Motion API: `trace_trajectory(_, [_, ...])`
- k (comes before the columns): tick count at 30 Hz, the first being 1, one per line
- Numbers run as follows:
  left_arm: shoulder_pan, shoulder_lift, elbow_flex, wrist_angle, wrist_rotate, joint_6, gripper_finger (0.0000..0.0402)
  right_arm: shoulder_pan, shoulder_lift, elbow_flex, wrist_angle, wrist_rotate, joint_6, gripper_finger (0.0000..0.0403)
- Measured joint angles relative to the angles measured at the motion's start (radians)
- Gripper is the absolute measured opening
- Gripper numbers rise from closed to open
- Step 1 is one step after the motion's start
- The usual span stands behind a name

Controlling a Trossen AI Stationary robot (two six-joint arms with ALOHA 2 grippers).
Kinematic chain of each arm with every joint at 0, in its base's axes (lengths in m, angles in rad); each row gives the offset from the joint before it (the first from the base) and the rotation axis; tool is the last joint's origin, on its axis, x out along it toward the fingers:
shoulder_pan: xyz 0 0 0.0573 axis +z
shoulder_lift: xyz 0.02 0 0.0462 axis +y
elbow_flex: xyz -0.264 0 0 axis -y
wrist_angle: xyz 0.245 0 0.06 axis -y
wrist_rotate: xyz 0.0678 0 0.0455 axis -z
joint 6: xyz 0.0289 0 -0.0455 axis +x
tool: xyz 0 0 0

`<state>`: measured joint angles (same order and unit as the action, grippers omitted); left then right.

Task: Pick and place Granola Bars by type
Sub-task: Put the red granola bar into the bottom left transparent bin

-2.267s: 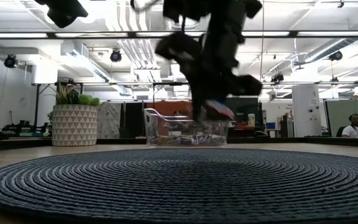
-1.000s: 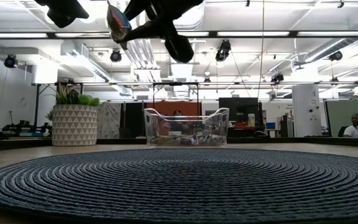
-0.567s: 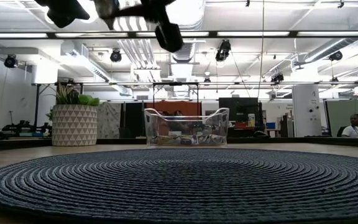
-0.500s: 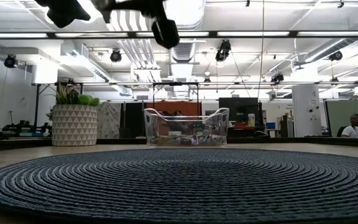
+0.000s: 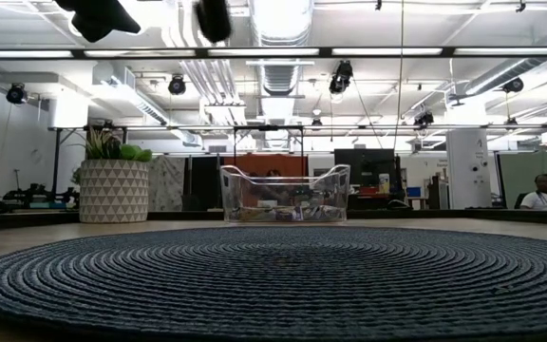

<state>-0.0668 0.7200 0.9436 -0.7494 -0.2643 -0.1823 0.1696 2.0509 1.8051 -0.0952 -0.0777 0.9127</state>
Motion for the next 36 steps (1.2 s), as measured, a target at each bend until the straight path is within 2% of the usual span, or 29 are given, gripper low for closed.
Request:
trace_trajectory(11, [0.0, -0.002, 0.0, -0.003, -0.027, 0.015, 0.0, 0.037, 0.292, 0.383, -0.014, -0.118, 0.018, 0.0052])
trace_trajectory(15, [0.0, -0.017, 0.0, -0.027, -0.033, 0.043, 0.0, 0.045, 0.402, 0.542, -0.081, -0.158, 0.021, 0.0052])
trace_trajectory(18, [0.0, -0.037, 0.0, -0.039, -0.041, 0.041, 0.0, 0.043, 0.421, 0.529, -0.029, -0.162, 0.024, 0.0052])
trace_trajectory(27, [0.0, -0.129, 0.0, -0.045, -0.051, 0.031, 0.0, 0.042, 0.421, 0.509, -0.078, -0.125, -0.001, 0.0052])
trace_trajectory(36, [0.0, -0.146, 0.0, -0.045, -0.055, 0.052, 0.0, 0.049, 0.419, 0.509, 0.028, -0.093, -0.006, 0.0052])
